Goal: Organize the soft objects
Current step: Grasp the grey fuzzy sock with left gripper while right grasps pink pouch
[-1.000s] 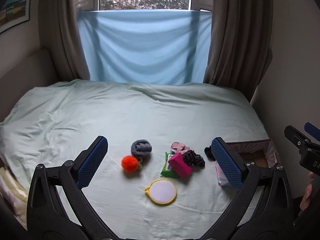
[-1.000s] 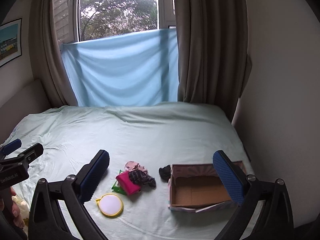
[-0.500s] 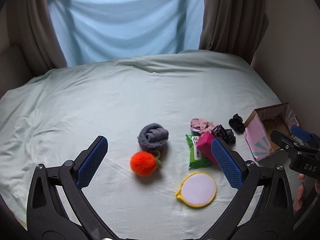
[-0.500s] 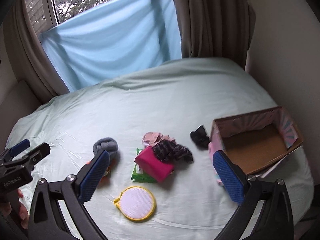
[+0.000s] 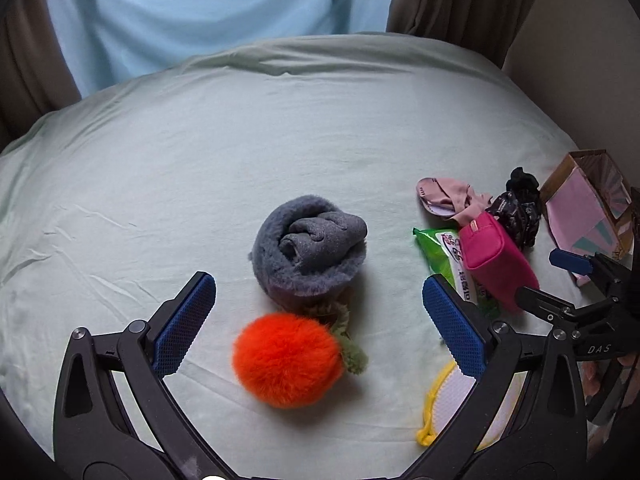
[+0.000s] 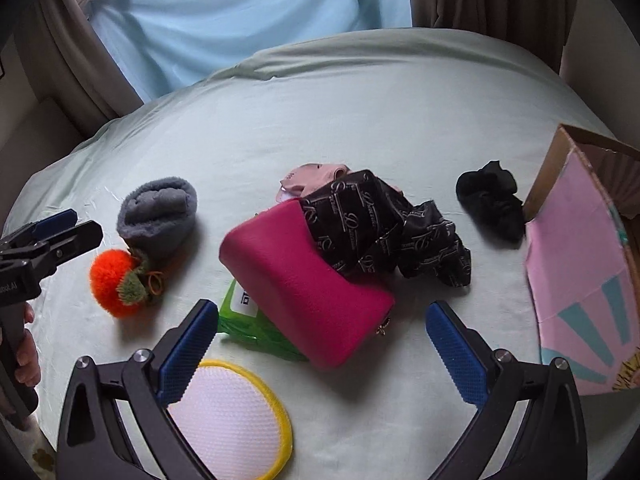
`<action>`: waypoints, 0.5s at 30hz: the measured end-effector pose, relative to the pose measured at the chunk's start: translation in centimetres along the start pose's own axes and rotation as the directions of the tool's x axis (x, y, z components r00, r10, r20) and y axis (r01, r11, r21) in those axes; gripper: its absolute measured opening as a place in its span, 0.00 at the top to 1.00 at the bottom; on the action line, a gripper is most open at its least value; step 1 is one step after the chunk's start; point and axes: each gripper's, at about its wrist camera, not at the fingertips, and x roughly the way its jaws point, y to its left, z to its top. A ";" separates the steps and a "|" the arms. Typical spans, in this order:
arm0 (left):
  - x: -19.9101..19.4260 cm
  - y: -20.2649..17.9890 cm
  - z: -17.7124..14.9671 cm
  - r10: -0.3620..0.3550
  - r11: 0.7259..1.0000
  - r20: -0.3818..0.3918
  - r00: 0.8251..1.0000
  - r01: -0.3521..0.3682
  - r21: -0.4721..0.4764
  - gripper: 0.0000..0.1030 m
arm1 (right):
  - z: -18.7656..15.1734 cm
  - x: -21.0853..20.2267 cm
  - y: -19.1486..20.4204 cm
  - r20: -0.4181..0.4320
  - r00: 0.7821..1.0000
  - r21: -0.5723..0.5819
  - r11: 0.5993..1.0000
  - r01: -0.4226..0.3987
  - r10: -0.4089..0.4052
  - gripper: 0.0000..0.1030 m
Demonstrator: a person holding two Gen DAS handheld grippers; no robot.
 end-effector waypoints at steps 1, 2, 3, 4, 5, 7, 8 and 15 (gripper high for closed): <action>0.8 0.0 0.1 -0.005 1.000 -0.004 1.000 0.005 0.003 0.00 | 0.0 0.7 -0.2 -0.005 1.000 -0.002 1.000 -0.004 0.004 0.00; 1.6 0.1 0.2 -0.008 1.000 -0.008 1.000 0.008 0.007 0.01 | 0.1 1.3 -0.5 -0.010 1.000 -0.006 1.000 -0.010 0.010 0.00; 2.3 0.1 0.3 -0.011 1.000 -0.012 1.000 0.011 0.011 0.00 | 0.2 1.7 -0.6 -0.017 1.000 -0.011 1.000 -0.014 0.014 0.00; 3.1 0.1 0.4 -0.014 1.000 -0.017 1.000 0.015 0.015 0.00 | 0.2 2.1 -0.6 -0.021 1.000 -0.018 1.000 -0.020 0.020 0.00; 3.6 0.1 0.5 -0.017 1.000 -0.023 1.000 0.017 0.017 0.01 | 0.4 2.5 -0.7 -0.025 0.999 -0.026 0.999 -0.035 0.035 0.00; 4.8 0.0 0.7 -0.026 1.000 -0.033 0.999 0.027 0.016 0.01 | 0.7 3.3 -0.9 -0.039 0.997 -0.041 0.997 -0.067 0.066 0.00; 5.4 0.1 0.8 -0.030 0.999 -0.039 0.999 0.031 0.017 0.01 | 0.8 3.3 -1.0 -0.044 0.996 -0.044 0.996 -0.076 0.074 0.00; 8.2 0.1 1.5 -0.018 1.000 -0.080 0.997 0.019 0.014 0.18 | 1.1 3.8 -0.7 -0.056 0.993 -0.072 0.992 -0.106 0.102 0.16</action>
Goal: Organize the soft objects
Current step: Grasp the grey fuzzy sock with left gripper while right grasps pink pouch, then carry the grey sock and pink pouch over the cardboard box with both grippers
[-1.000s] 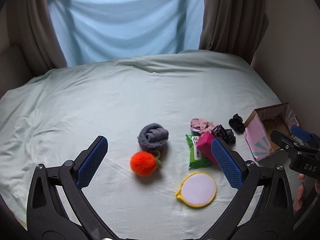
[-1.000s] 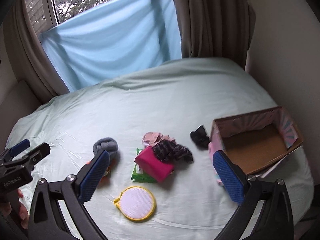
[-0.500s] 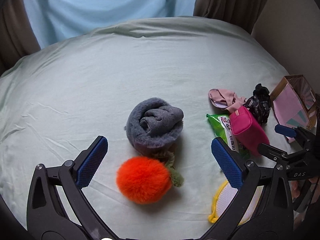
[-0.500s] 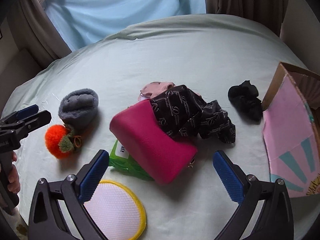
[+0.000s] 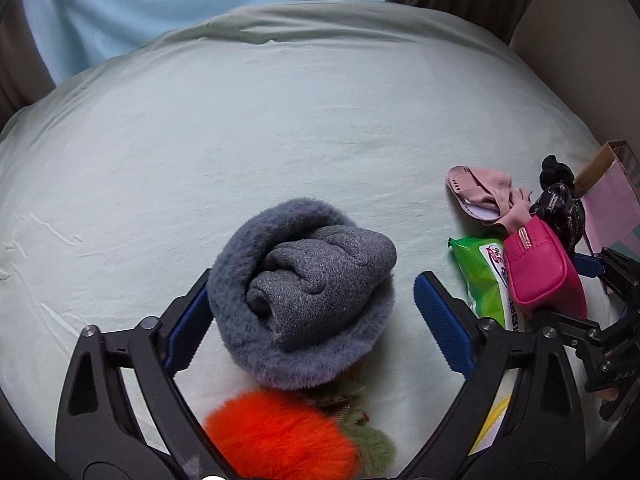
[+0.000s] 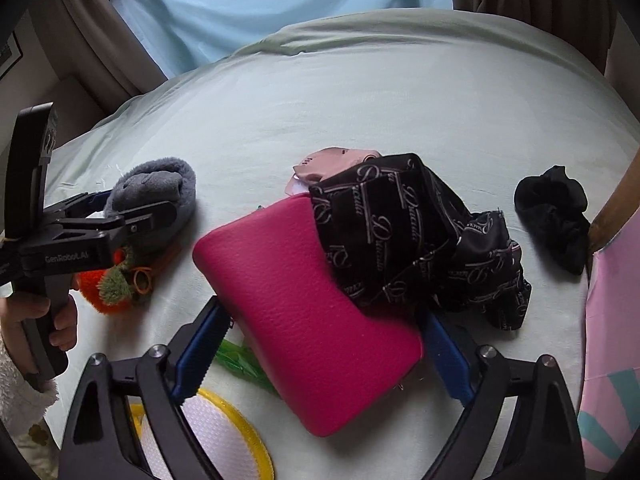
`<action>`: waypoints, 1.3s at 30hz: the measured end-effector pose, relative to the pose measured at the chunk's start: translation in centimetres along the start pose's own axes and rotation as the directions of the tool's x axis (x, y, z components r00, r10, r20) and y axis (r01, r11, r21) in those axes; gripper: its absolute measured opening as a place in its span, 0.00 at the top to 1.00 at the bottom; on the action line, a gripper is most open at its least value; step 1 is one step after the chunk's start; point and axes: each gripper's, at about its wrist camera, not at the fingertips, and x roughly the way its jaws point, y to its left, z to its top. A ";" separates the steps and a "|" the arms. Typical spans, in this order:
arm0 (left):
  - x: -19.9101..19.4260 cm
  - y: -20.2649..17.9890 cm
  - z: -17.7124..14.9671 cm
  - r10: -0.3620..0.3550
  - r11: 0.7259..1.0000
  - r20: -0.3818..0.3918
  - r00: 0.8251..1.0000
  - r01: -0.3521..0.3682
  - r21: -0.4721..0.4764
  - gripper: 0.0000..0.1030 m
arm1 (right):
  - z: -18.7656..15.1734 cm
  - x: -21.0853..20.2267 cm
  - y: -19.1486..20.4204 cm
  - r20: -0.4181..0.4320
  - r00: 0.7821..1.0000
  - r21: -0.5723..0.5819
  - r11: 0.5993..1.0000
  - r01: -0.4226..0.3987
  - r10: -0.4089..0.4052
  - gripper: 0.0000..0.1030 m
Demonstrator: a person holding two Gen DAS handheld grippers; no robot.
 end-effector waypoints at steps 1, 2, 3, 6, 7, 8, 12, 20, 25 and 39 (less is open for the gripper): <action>0.2 0.0 0.1 0.016 1.000 -0.008 1.000 -0.016 0.004 0.23 | 0.0 -0.1 0.0 0.002 1.000 0.002 1.000 -0.001 0.001 0.18; 0.3 0.0 0.1 0.030 1.000 -0.012 0.999 -0.030 0.008 0.31 | -0.1 -0.2 -0.1 0.003 1.000 0.006 1.000 -0.001 0.001 0.25; 0.4 0.1 0.2 0.029 1.000 -0.013 0.999 -0.029 0.007 0.35 | -0.2 -0.3 -0.1 0.003 1.000 0.010 1.000 -0.001 0.000 0.28; 0.1 0.4 0.2 0.030 1.000 -0.013 0.999 -0.030 -0.003 0.48 | -0.4 -0.5 -0.2 0.009 1.000 0.016 1.000 0.011 -0.011 0.36; -0.1 0.5 0.1 0.031 1.000 -0.013 0.999 -0.031 -0.001 0.50 | -0.4 -0.7 -0.2 0.013 1.000 0.019 1.000 0.012 -0.013 0.38; -0.3 0.6 0.2 0.031 1.000 -0.012 0.999 -0.031 -0.002 0.52 | -0.4 -0.9 -0.3 0.017 1.000 0.022 1.000 0.012 -0.013 0.41; -1.8 0.6 0.3 0.031 0.999 0.005 1.000 -0.031 -0.018 0.54 | -0.7 -2.0 0.1 0.029 0.999 0.024 1.000 0.021 -0.021 0.48; -6.4 0.0 1.3 0.027 0.998 0.066 0.997 -0.024 -0.050 0.54 | -0.2 -5.0 0.9 0.055 0.998 0.052 0.999 -0.008 0.005 0.48; -10.5 -1.1 2.0 0.026 0.998 0.094 0.995 -0.020 -0.060 0.54 | 0.8 -8.6 1.5 0.089 0.996 0.066 0.998 -0.012 0.006 0.48; -24.1 -7.7 4.7 0.035 0.993 0.173 0.984 -0.015 -0.114 0.54 | 4.6 -22.8 2.4 0.176 0.984 0.058 0.998 0.031 -0.041 0.49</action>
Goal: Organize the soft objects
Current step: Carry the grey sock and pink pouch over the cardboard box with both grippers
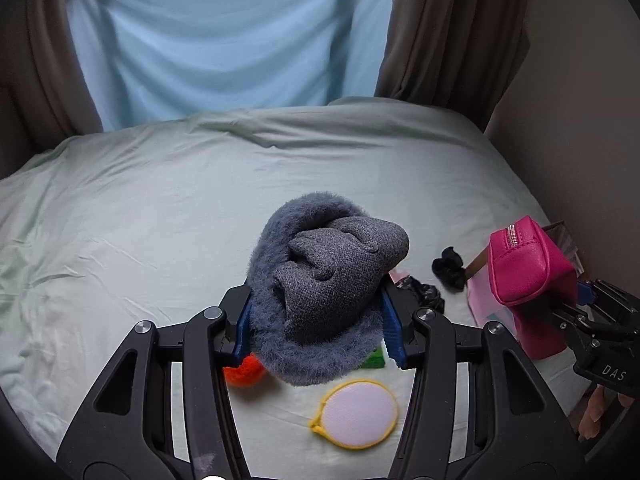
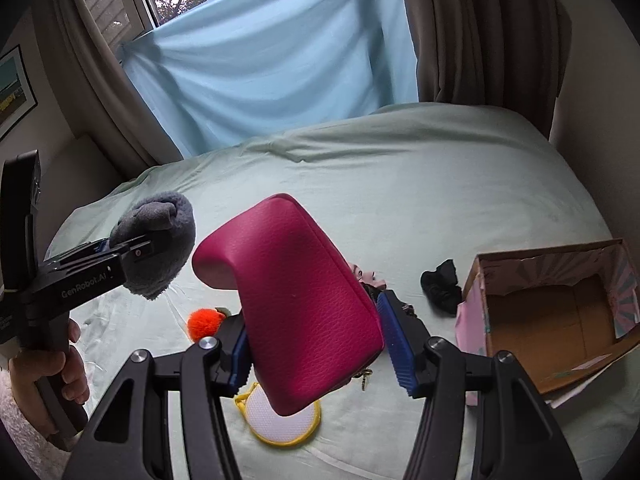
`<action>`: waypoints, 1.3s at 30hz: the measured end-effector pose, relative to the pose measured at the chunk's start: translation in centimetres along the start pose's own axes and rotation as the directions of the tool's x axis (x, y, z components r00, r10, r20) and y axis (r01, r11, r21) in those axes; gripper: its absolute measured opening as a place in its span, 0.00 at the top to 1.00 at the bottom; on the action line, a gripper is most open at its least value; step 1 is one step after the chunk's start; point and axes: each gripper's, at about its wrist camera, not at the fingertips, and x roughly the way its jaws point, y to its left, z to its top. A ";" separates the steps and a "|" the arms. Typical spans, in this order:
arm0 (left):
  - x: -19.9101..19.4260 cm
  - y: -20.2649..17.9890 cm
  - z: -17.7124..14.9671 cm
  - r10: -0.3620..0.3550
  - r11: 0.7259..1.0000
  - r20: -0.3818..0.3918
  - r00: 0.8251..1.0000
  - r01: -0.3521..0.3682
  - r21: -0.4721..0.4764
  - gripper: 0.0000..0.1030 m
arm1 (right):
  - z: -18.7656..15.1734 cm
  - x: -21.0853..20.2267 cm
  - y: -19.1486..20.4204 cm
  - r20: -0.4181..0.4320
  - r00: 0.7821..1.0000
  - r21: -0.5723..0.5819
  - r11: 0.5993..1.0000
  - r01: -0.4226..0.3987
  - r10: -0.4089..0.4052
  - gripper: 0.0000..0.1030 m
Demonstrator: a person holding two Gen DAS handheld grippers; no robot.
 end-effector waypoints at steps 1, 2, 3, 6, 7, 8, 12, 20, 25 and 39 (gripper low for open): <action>-0.8 -0.7 0.4 0.002 1.000 0.006 1.000 -0.002 -0.008 0.54 | 0.3 -1.1 -0.1 0.005 1.000 -0.002 1.000 0.001 -0.001 0.49; -1.5 -1.4 0.7 0.003 1.000 0.012 1.000 -0.003 -0.017 0.54 | 0.7 -2.3 -0.4 0.013 1.000 -0.004 1.000 0.003 -0.003 0.49; -2.4 -2.2 1.0 0.002 1.000 0.019 1.000 -0.002 -0.027 0.54 | 1.0 -3.1 -0.7 0.017 1.000 -0.006 1.000 0.004 -0.004 0.49; -4.7 -4.6 1.6 0.012 0.999 0.039 0.999 -0.010 -0.049 0.54 | 2.0 -6.1 -1.6 0.034 0.999 -0.010 1.000 0.006 -0.006 0.49; -5.2 -5.5 1.8 0.012 0.998 0.044 0.999 -0.010 -0.058 0.54 | 2.2 -6.9 -2.1 0.038 0.999 -0.012 1.000 0.008 -0.007 0.49; -5.9 -6.4 2.0 0.015 0.998 0.047 0.999 -0.012 -0.068 0.54 | 2.6 -7.9 -2.7 0.043 0.999 -0.014 1.000 0.009 -0.009 0.49; -7.5 -10.2 2.2 0.037 0.994 0.046 0.998 -0.032 -0.108 0.54 | 3.7 -11.0 -5.1 0.057 0.998 -0.021 1.000 0.012 -0.011 0.49; -8.1 -18.4 2.3 0.039 0.986 0.058 0.998 -0.029 -0.165 0.54 | 5.7 -15.2 -12.0 0.058 0.997 -0.046 0.998 0.048 -0.046 0.49; -5.7 -23.4 2.2 0.001 0.988 0.011 1.000 0.001 -0.154 0.54 | 6.0 -15.9 -16.8 0.030 0.994 -0.035 0.994 0.104 -0.103 0.49; 8.1 -34.3 1.4 -0.065 0.996 -0.208 0.976 0.051 -0.073 0.54 | 4.5 -9.6 -29.7 -0.157 0.964 0.049 0.974 0.223 -0.213 0.49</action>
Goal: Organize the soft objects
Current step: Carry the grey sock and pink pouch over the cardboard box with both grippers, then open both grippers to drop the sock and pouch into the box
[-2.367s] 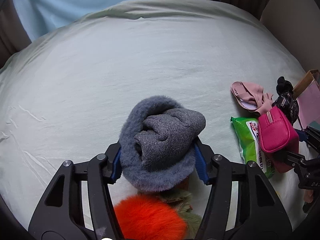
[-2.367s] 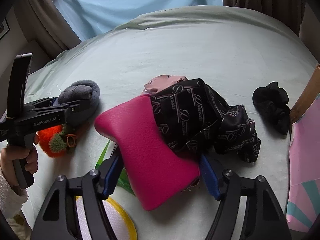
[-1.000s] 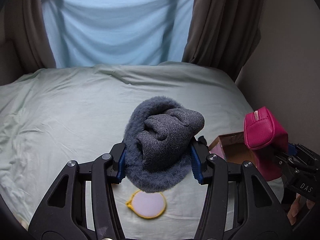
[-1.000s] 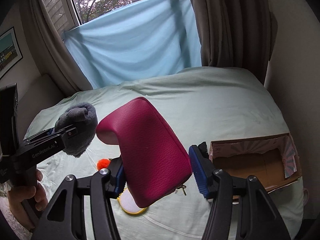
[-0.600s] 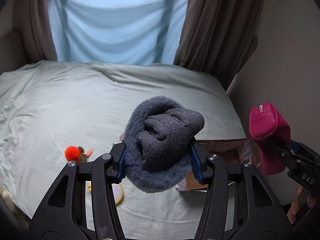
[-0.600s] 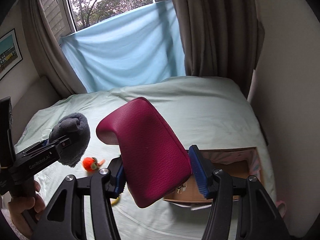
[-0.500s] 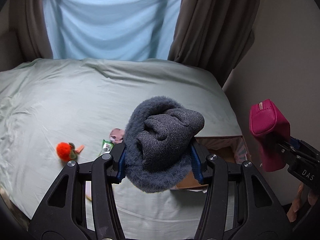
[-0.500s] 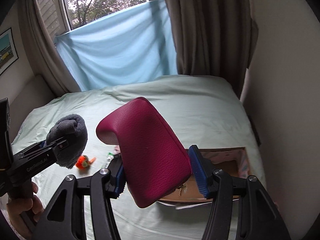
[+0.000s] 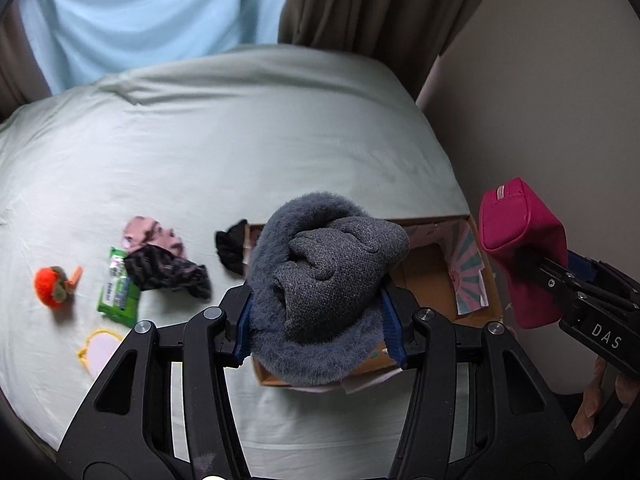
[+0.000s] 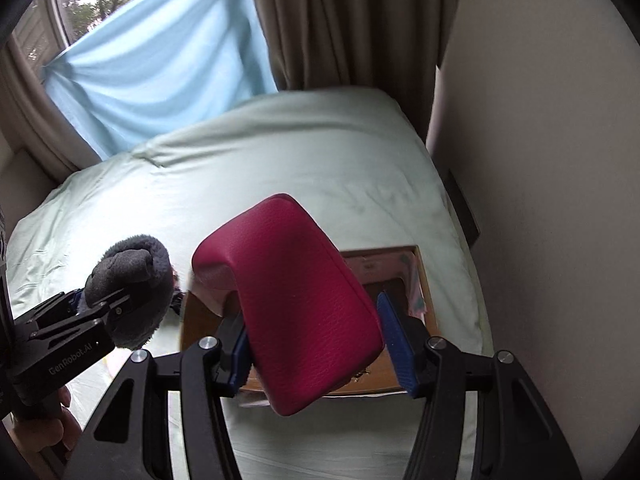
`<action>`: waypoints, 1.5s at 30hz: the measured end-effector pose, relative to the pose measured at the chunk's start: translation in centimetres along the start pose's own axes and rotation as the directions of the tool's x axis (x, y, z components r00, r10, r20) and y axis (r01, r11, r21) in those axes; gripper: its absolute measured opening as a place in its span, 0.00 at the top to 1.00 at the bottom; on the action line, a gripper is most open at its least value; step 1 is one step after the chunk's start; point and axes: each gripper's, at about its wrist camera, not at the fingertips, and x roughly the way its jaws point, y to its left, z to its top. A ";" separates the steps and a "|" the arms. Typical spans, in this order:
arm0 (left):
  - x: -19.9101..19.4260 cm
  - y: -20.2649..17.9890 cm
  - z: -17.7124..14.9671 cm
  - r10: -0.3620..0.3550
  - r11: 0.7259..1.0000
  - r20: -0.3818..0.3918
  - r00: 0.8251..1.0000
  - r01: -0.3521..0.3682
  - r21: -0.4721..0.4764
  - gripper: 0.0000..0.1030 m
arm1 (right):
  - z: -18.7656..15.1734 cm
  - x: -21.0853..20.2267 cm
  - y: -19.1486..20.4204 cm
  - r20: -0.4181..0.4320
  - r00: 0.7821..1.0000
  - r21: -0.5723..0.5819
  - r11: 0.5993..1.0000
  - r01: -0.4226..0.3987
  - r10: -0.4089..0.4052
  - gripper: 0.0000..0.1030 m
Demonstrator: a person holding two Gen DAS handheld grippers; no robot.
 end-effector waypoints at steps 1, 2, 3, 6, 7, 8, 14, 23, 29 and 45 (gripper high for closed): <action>1.0 -0.5 0.0 0.000 1.000 -0.019 1.000 0.000 0.004 0.54 | 0.0 1.0 -0.6 -0.020 1.000 0.008 1.000 0.005 -0.005 0.49; 2.3 -0.9 0.0 0.001 1.000 -0.044 0.999 0.000 0.006 0.54 | -0.1 2.1 -1.2 -0.045 0.999 0.019 1.000 0.007 -0.006 0.49; 3.8 -1.3 0.2 0.006 1.000 -0.070 0.998 -0.005 0.005 0.54 | -0.1 3.1 -1.7 -0.069 0.998 0.033 0.999 0.008 -0.006 0.49; 7.4 -1.7 -0.1 0.018 1.000 -0.144 0.989 -0.018 0.003 0.54 | -0.3 6.4 -3.5 -0.143 0.990 0.080 0.997 0.013 -0.001 0.49; 8.6 -1.9 -0.2 0.021 1.000 -0.168 0.986 -0.020 0.006 0.54 | -0.4 7.4 -3.9 -0.163 0.987 0.092 0.996 0.015 0.000 0.49; 10.0 -2.4 -0.3 0.025 1.000 -0.194 0.981 -0.023 0.013 0.54 | -0.5 8.6 -4.3 -0.185 0.983 0.102 0.995 0.015 0.005 0.49; 15.2 -2.9 -2.0 0.039 0.998 -0.324 0.945 -0.023 0.053 0.54 | -1.3 13.7 -5.2 -0.287 0.958 0.129 0.991 0.028 0.010 0.49; 15.9 -5.8 -2.3 0.145 0.951 -0.265 0.953 -0.060 0.303 0.00 | -0.7 17.6 -5.8 -0.357 0.931 0.173 0.985 -0.011 0.073 0.20; 16.0 -6.0 -2.9 0.129 0.939 -0.303 0.944 -0.018 0.345 0.00 | -0.7 17.4 -6.4 -0.299 0.950 0.205 0.978 -0.029 0.091 0.00; 9.9 -3.3 -2.0 0.076 0.961 -0.260 0.963 -0.001 0.278 0.00 | -0.5 12.8 -5.2 -0.275 0.959 0.152 0.988 -0.022 0.064 0.00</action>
